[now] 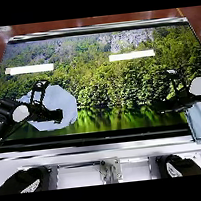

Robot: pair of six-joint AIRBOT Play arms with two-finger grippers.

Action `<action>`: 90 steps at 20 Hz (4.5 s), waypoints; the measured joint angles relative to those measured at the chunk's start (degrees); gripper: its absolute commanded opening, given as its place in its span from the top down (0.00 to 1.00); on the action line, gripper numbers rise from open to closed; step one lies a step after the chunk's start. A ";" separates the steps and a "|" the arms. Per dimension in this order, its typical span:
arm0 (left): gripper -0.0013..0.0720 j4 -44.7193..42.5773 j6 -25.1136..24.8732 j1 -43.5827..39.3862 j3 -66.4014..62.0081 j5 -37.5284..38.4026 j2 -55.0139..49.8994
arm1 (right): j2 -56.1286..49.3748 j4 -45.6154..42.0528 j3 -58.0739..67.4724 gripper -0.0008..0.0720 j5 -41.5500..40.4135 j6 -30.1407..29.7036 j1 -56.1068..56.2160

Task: Fold the shirts.

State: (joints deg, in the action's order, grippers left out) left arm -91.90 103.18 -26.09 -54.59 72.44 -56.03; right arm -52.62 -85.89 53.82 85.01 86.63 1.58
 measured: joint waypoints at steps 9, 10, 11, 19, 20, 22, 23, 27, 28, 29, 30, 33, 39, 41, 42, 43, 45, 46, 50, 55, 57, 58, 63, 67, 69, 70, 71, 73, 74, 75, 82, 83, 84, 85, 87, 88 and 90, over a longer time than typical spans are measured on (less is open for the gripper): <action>0.02 0.00 0.00 0.00 0.00 0.02 0.00 | 0.00 4.87 0.00 0.12 0.50 2.71 0.00; 0.02 -0.02 0.00 0.00 0.00 0.00 0.00 | 0.00 5.29 0.00 0.12 -0.15 2.71 0.00; 0.02 0.00 0.00 0.00 0.00 0.00 0.00 | 0.00 5.66 0.00 0.12 -0.90 2.71 0.00; 0.02 0.00 0.17 0.00 0.09 -2.10 -0.37 | 0.00 17.27 -0.02 0.12 -5.14 2.73 0.00; 0.02 -0.02 0.24 0.00 0.11 -3.26 -0.61 | 0.00 19.74 -0.02 0.12 -4.15 2.73 0.00; 0.02 0.09 0.39 0.00 0.15 -4.94 -1.11 | 0.02 22.95 -0.02 0.12 -2.25 2.75 0.00; 0.02 0.26 0.52 0.00 0.20 -5.51 -1.51 | 0.02 24.04 -0.02 0.12 -1.44 2.75 0.00; 0.00 -4.76 1.22 1.75 0.13 -8.24 -3.48 | 0.02 26.05 -0.02 0.12 -0.85 3.41 0.00; 0.00 -6.05 1.92 3.54 -0.20 -9.01 -4.37 | 0.02 26.29 -0.02 0.12 -1.29 3.80 0.00; 0.00 -7.02 2.60 5.73 -0.81 -9.64 -5.53 | 0.02 26.43 -0.02 0.12 -1.79 4.00 0.00; 0.00 -7.61 3.04 8.22 -1.70 -10.16 -7.08 | 0.02 26.49 -0.02 0.12 -2.12 4.24 0.00; 0.00 -8.28 3.61 16.17 -5.57 -11.17 -14.05 | 0.02 26.71 -0.02 0.12 -3.63 4.68 0.00; 0.00 -2.99 3.98 25.31 -12.26 -11.89 -29.49 | 0.02 26.80 -0.02 0.12 -5.66 4.76 0.00; 0.00 0.31 2.64 26.25 -13.18 -12.35 -32.79 | 0.02 26.64 -0.02 0.12 -6.43 4.85 0.00; 0.01 1.99 1.73 26.51 -13.49 -12.57 -34.05 | 0.02 26.58 -0.02 0.12 -7.15 4.85 0.00; 0.06 3.45 1.03 26.67 -13.68 -12.81 -35.08 | 0.02 26.45 -0.02 0.12 -7.69 4.85 0.00; 0.69 5.38 0.15 26.88 -13.92 -13.07 -36.48 | 0.02 26.29 -0.02 0.12 -9.01 4.85 0.00; 0.93 6.05 -0.02 26.95 -13.99 -13.20 -36.98 | 0.02 26.16 -0.02 0.12 -9.42 4.85 0.00; 0.94 7.39 -0.48 27.15 -14.75 -12.70 -37.68 | 0.02 25.94 -0.02 0.12 -10.34 4.85 0.00; 0.94 10.51 -3.63 26.62 -18.91 -10.93 -30.77 | 0.02 26.01 -0.02 0.12 -11.10 4.72 0.00; 0.93 12.35 -4.83 25.55 -21.11 -10.78 -24.50 | 0.02 26.71 0.20 0.12 -11.41 4.15 0.00; 0.93 13.20 -5.20 24.72 -21.94 -10.82 -20.96 | 0.02 26.86 0.63 0.12 -11.15 3.63 0.00; 0.93 19.45 -4.66 15.50 -23.76 -12.26 -4.52 | 0.04 27.21 7.50 0.12 -9.01 1.14 0.00; 0.93 21.44 -1.90 2.67 -23.32 -13.84 -0.07 | 0.07 27.21 15.91 0.12 -5.66 0.50 0.00; 0.93 21.90 -0.55 -3.50 -21.73 -16.37 -0.55 | 0.09 26.95 19.15 0.12 -2.97 0.28 0.00; 0.93 21.92 0.17 -6.25 -20.52 -17.49 -1.42 | 0.09 26.56 20.26 0.12 -1.14 0.24 0.00; 0.93 21.99 0.90 -8.59 -19.28 -18.73 -2.51 | 0.09 26.05 21.03 0.12 0.70 0.22 0.00; 0.93 22.36 2.16 -12.81 -16.33 -21.11 -5.75 | 0.09 24.44 21.99 0.12 4.87 0.31 0.00; 0.93 22.77 2.75 -14.56 -14.95 -22.40 -7.89 | 0.09 23.21 22.29 0.12 6.78 0.59 0.02; 0.93 23.26 3.04 -15.89 -14.01 -23.91 -10.03 | 0.09 21.99 22.49 0.12 8.37 0.76 0.00; 0.00 32.72 1.14 -15.78 -12.98 -28.11 -20.96 | 0.09 13.44 22.99 0.12 11.47 1.66 0.00; 0.01 33.55 0.57 -13.64 -13.79 -27.04 -20.83 | 0.09 11.52 22.99 0.12 11.52 1.66 0.00; 0.02 34.29 -0.44 -10.73 -14.69 -24.98 -20.13 | 0.09 9.57 22.99 0.12 11.50 1.64 0.00; 0.08 34.67 -1.79 -7.54 -15.50 -23.30 -18.95 | 0.09 7.37 22.99 0.12 11.43 1.33 0.00; 0.18 34.91 -5.44 -0.09 -16.41 -17.75 -15.63 | 0.09 3.39 22.95 0.12 10.62 0.63 0.00; 0.18 34.36 -7.37 3.93 -16.59 -14.67 -13.66 | 0.09 1.77 22.71 0.12 10.01 0.42 0.02; 0.16 32.50 -10.23 11.02 -14.97 -8.44 -10.14 | 0.09 0.09 21.38 0.12 8.11 0.09 0.00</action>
State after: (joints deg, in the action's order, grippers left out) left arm -59.40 92.95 -15.07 -69.56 64.01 -66.17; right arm -52.53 -85.80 75.20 93.12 86.72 1.58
